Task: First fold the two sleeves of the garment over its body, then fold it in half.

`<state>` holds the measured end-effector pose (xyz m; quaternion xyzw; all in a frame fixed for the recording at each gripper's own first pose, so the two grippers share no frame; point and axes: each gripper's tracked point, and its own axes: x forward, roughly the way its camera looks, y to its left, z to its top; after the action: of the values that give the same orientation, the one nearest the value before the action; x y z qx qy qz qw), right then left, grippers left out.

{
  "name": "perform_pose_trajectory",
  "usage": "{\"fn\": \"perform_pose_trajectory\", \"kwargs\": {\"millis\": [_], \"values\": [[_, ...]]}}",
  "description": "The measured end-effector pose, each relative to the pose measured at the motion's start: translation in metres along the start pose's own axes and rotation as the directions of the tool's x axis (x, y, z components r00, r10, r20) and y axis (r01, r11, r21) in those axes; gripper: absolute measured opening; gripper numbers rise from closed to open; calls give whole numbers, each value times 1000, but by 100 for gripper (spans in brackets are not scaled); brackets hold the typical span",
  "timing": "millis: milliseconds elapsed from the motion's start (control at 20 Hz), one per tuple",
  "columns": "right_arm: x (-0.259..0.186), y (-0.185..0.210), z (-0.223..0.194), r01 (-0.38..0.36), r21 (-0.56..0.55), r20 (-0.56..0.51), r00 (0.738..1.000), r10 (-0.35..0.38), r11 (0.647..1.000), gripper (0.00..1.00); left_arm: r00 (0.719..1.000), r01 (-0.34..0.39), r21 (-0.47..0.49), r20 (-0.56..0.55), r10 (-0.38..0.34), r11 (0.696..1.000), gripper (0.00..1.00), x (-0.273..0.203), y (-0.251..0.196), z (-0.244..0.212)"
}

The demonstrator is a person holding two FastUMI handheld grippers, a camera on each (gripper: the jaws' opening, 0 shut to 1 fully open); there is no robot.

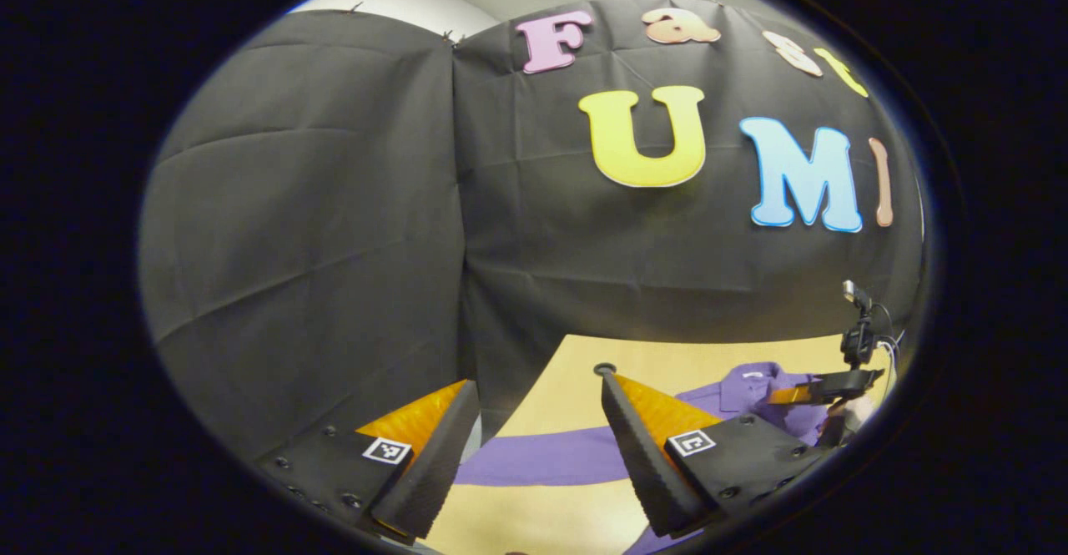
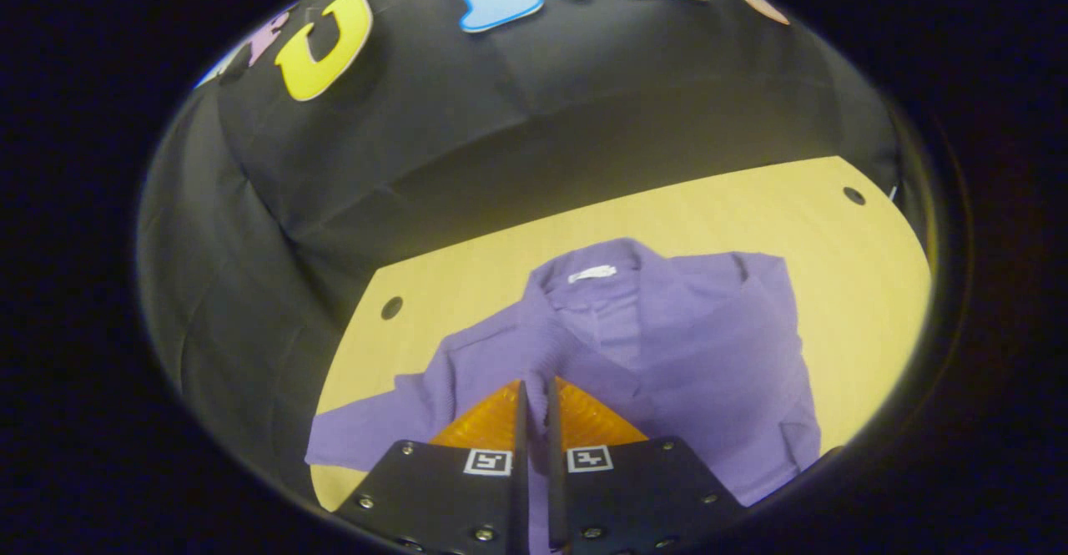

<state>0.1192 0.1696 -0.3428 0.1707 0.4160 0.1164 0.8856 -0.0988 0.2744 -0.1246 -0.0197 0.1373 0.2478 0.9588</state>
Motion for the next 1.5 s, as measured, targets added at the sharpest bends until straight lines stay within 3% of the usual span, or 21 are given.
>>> {"fn": "perform_pose_trajectory", "kwargs": {"millis": [250,300,500,550,700,750,900,950,1050,1100,1300,1500], "values": [[27,41,-32,-26,-75,-69,997,21,997,10,999,-39,-7,-21,39,999,100,3,35,-18],[32,44,-36,-28,-82,-80,997,21,996,10,999,-46,-2,-28,46,999,96,5,42,-25],[45,46,-53,-7,-123,-113,994,-7,992,10,997,-57,-18,-59,55,998,100,11,55,-42],[45,46,-55,0,-131,-117,993,-15,991,14,996,-58,-25,-69,56,998,100,15,57,-47],[46,48,-60,-14,-130,-142,990,-4,991,5,994,-58,-44,-96,54,997,96,25,60,-65],[46,46,-61,-8,-135,-144,989,-12,991,18,993,-58,-48,-106,53,997,92,29,60,-72],[42,49,-58,-10,-142,-136,991,-9,990,53,990,-53,-58,-137,44,997,100,43,60,-93],[39,49,-56,-10,-144,-129,992,-9,990,71,988,-50,-61,-150,41,997,100,49,59,-100],[31,51,-49,-9,-148,-113,994,-8,989,75,984,-44,-69,-176,31,997,92,60,58,-116],[27,51,-46,-12,-151,-105,994,-4,989,75,981,-43,-68,-191,29,997,100,66,59,-125],[3,44,-34,-5,-175,-68,998,-7,984,75,967,-31,-48,-256,18,998,96,90,59,-163],[-34,22,-31,24,-166,-38,999,-30,986,75,936,-23,-40,-351,8,999,100,120,54,-210]]}}
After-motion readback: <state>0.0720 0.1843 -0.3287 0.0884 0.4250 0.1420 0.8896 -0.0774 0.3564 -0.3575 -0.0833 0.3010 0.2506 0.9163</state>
